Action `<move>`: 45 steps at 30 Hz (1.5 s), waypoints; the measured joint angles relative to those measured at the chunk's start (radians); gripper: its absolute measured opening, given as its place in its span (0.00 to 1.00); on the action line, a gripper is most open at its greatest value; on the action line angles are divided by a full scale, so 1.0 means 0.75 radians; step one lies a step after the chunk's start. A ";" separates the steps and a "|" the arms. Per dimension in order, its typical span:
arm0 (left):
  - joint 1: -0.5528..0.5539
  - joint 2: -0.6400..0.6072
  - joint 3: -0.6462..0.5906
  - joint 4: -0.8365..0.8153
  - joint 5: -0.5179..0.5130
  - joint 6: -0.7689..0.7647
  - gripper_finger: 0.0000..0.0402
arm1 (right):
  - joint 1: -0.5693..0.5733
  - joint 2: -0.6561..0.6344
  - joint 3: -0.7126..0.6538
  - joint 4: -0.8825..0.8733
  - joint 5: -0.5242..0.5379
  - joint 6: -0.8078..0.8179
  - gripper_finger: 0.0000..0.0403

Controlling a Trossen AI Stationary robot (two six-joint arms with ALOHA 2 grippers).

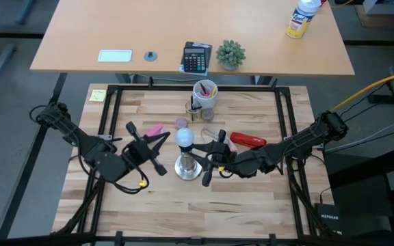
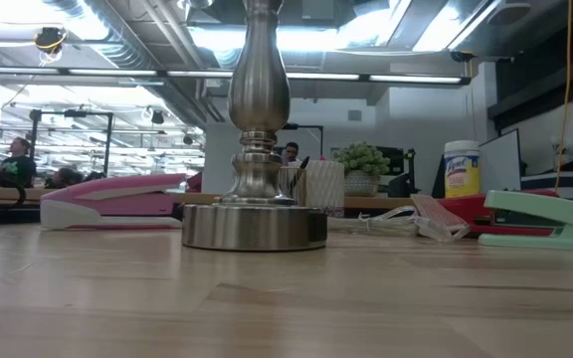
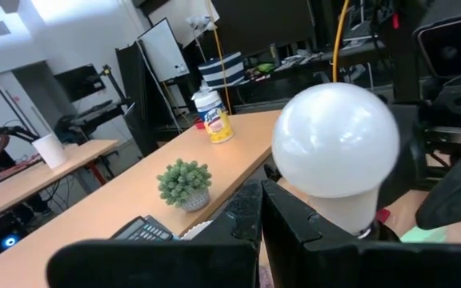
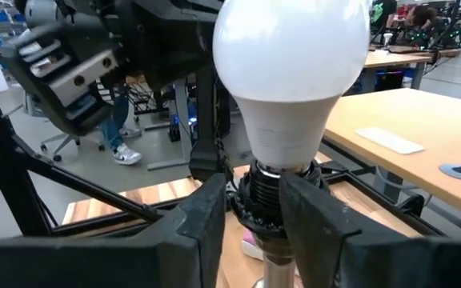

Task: Screw lightbulb
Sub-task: Remove the lightbulb from the lamp socket

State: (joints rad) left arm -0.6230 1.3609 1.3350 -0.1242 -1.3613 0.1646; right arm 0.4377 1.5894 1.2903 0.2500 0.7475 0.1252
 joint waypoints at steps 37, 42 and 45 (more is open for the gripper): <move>0.134 -0.001 0.000 0.001 0.174 -0.005 0.00 | -0.055 0.000 0.002 0.064 0.041 0.000 0.63; 0.134 -0.001 0.000 0.001 0.175 -0.001 0.00 | -0.074 0.000 0.002 0.063 0.011 0.000 0.63; 0.134 -0.001 0.000 0.001 0.175 -0.001 0.00 | -0.081 0.000 0.002 0.062 -0.039 0.000 0.63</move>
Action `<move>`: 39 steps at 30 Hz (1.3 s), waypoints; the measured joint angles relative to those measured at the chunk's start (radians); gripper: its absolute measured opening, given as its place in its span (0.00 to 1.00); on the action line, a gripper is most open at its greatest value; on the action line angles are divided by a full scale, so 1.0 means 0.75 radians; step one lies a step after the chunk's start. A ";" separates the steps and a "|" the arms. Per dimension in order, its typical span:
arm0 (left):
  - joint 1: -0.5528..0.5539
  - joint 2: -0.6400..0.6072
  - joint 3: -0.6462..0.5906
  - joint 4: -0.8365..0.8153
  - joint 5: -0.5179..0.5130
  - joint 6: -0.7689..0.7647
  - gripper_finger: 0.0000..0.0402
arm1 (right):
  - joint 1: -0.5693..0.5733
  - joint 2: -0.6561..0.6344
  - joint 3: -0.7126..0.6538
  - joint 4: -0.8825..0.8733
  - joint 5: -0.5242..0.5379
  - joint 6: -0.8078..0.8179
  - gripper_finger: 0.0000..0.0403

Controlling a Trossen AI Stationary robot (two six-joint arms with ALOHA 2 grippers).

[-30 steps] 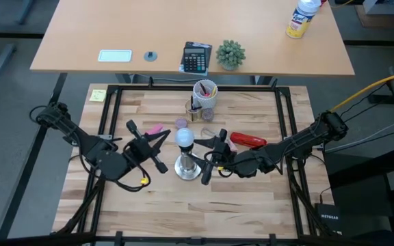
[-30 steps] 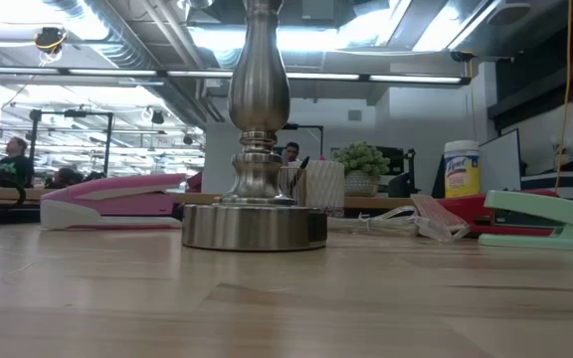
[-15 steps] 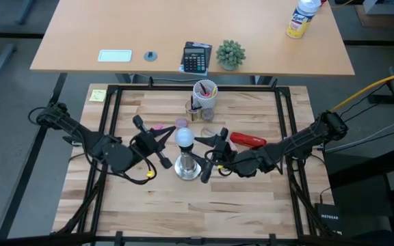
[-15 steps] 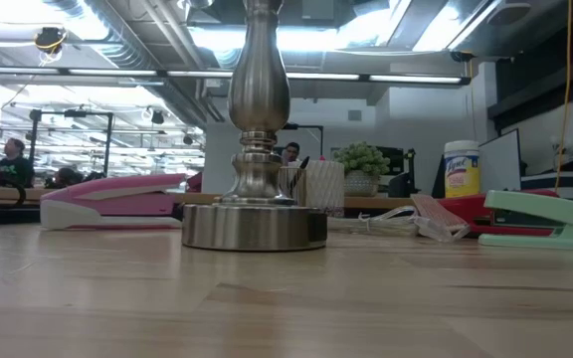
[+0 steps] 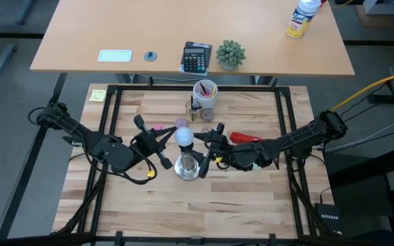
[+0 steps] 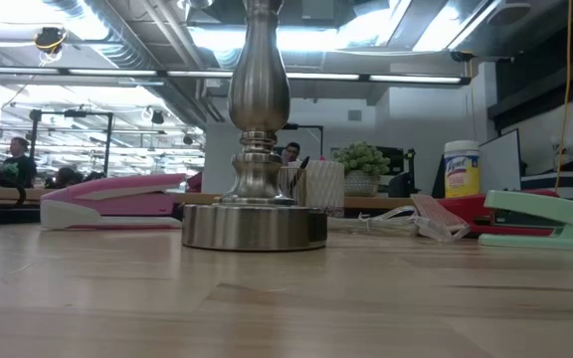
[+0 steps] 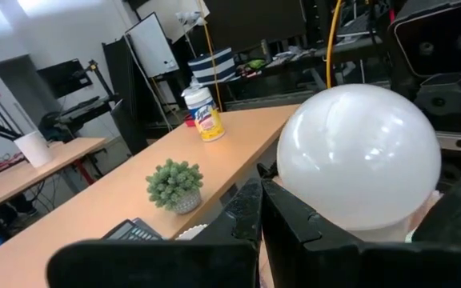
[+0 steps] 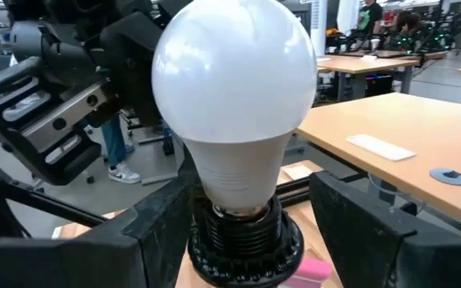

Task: Screw lightbulb
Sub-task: Remove the lightbulb from the lamp socket

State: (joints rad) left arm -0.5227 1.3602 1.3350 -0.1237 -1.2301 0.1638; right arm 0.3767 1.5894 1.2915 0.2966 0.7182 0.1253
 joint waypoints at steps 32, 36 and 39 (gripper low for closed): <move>-0.101 0.000 0.000 0.002 0.075 -0.023 0.00 | -0.069 0.000 0.000 0.000 -0.191 -0.184 0.63; -0.124 0.000 0.000 -0.025 0.076 -0.079 0.00 | -0.069 0.000 0.000 0.000 -0.206 -0.184 0.63; -0.147 0.001 0.000 -0.069 0.066 -0.140 0.00 | -0.069 0.000 0.000 0.000 -0.206 -0.185 0.63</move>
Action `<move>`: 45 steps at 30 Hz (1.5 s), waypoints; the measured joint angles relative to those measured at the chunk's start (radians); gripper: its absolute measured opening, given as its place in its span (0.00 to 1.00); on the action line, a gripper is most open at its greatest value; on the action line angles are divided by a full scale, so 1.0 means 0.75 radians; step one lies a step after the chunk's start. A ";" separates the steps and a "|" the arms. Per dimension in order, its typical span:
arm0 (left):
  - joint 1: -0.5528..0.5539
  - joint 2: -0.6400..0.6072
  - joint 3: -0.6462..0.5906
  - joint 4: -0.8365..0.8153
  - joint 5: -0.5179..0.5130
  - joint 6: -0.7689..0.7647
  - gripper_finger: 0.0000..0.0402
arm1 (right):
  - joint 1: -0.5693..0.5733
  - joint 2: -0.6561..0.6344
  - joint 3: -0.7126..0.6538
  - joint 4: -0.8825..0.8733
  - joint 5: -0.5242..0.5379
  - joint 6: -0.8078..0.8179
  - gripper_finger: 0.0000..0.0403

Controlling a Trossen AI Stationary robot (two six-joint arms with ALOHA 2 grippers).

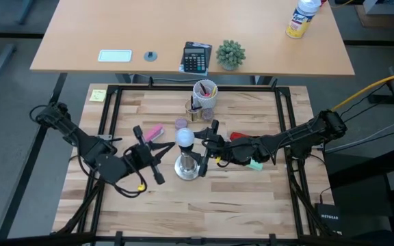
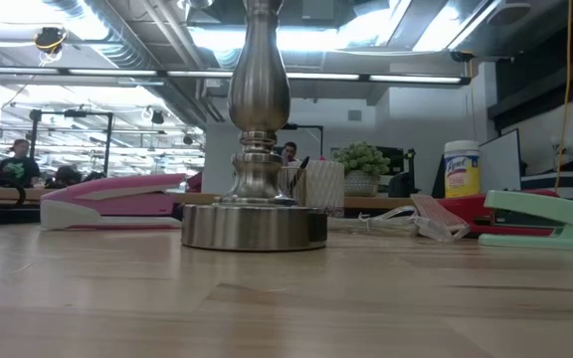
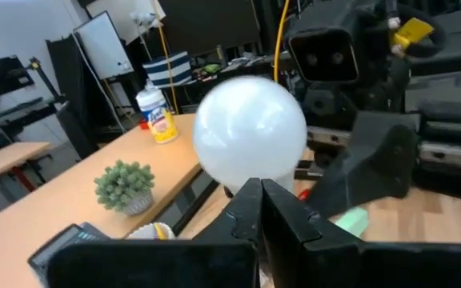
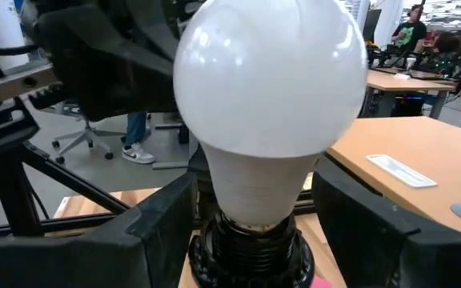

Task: Screw lightbulb
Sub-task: Remove the lightbulb from the lamp socket

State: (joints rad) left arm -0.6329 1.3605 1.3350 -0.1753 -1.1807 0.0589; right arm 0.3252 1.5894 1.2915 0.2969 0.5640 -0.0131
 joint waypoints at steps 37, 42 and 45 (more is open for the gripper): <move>0.045 0.001 0.000 -0.186 -0.030 -0.179 0.00 | -0.034 0.000 -0.001 0.002 -0.049 0.006 0.37; 0.022 0.005 0.000 -0.368 0.042 -0.457 0.00 | -0.035 0.000 -0.001 0.002 -0.048 0.005 0.40; 0.015 0.024 0.000 -0.426 0.112 -0.577 0.00 | -0.035 0.000 -0.001 0.001 -0.048 0.005 0.40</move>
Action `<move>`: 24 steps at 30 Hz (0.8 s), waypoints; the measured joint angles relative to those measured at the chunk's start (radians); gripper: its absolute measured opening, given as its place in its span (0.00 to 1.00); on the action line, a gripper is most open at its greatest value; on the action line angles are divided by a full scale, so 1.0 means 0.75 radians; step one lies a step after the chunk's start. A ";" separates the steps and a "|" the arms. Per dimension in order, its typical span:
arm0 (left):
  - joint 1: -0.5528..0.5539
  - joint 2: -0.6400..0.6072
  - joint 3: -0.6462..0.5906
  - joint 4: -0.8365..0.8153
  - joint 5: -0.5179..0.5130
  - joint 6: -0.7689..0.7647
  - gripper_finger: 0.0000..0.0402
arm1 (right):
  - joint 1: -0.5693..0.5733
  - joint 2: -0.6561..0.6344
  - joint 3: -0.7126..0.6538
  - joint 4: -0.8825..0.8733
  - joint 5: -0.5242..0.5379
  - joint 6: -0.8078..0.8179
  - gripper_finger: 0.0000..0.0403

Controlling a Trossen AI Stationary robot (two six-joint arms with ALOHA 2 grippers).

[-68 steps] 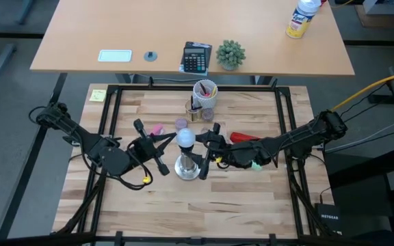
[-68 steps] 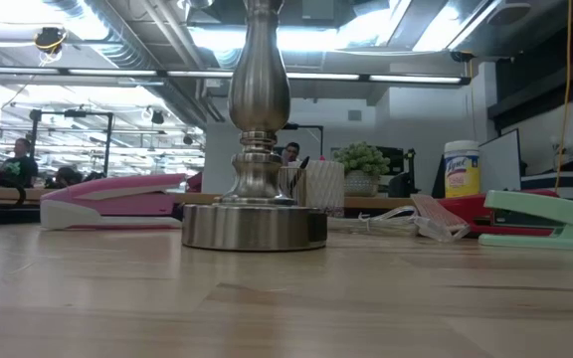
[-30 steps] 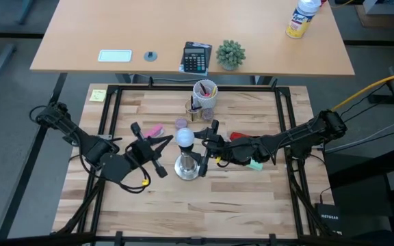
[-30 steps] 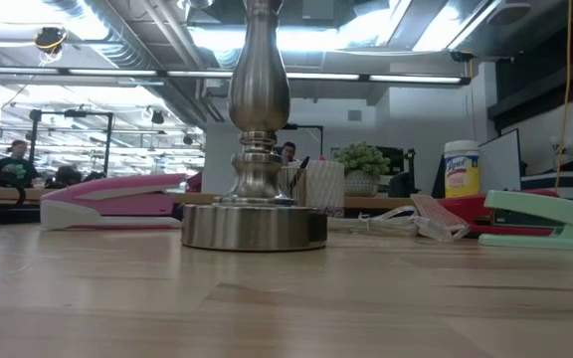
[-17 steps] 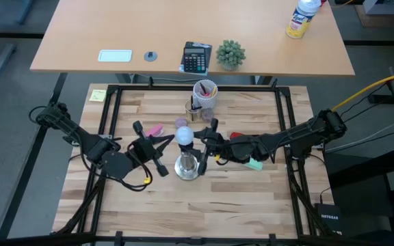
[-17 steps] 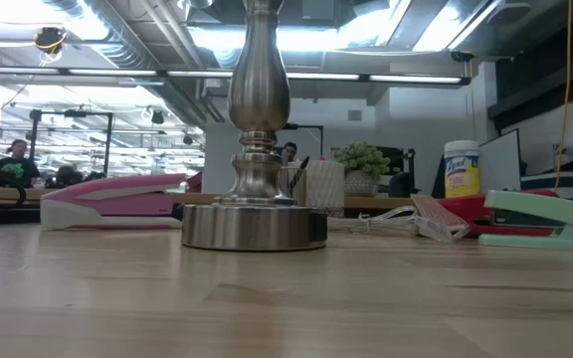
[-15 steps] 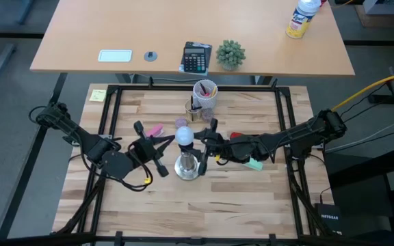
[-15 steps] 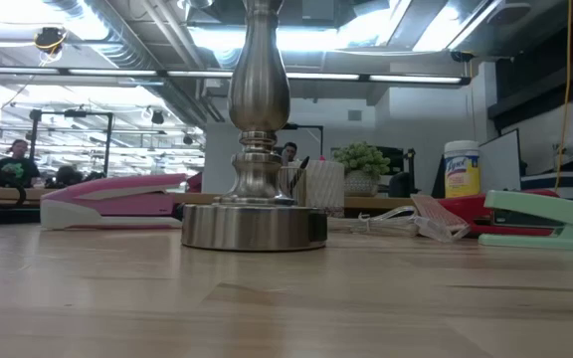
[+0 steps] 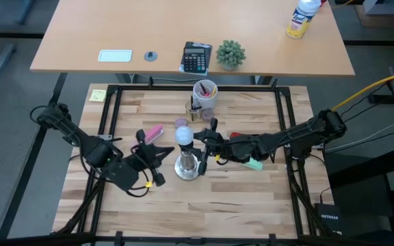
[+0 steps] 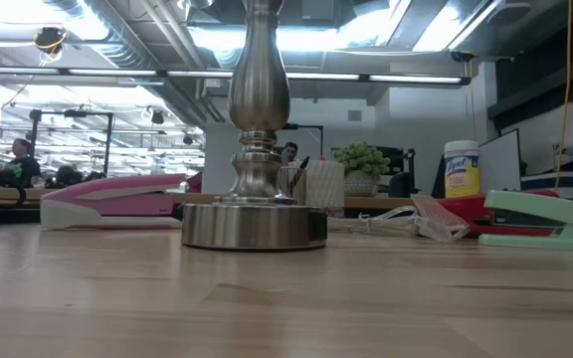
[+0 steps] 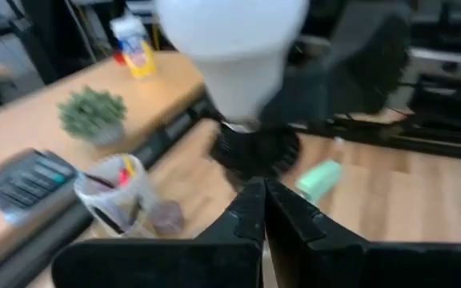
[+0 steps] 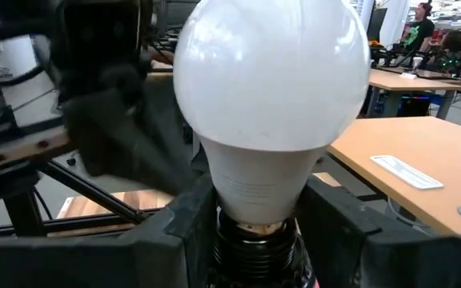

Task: Screw lightbulb
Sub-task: Remove the lightbulb from the lamp socket

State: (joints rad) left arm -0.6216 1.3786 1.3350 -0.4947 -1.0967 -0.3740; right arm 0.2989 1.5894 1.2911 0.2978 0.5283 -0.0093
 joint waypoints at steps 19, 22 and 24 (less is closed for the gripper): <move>0.056 0.266 -0.007 0.008 0.075 -0.095 0.00 | 0.002 0.000 0.000 -0.001 0.001 0.000 0.40; 0.071 0.270 -0.007 0.004 0.075 -0.048 0.00 | 0.003 -0.001 0.000 -0.002 0.002 0.000 0.40; 0.073 0.262 -0.008 0.004 0.075 -0.013 0.01 | 0.003 -0.001 0.000 -0.002 0.001 -0.001 0.40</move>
State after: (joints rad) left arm -0.5672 1.5753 1.3293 -0.4914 -1.0407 -0.3834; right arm 0.3008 1.5890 1.2911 0.2966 0.5294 -0.0097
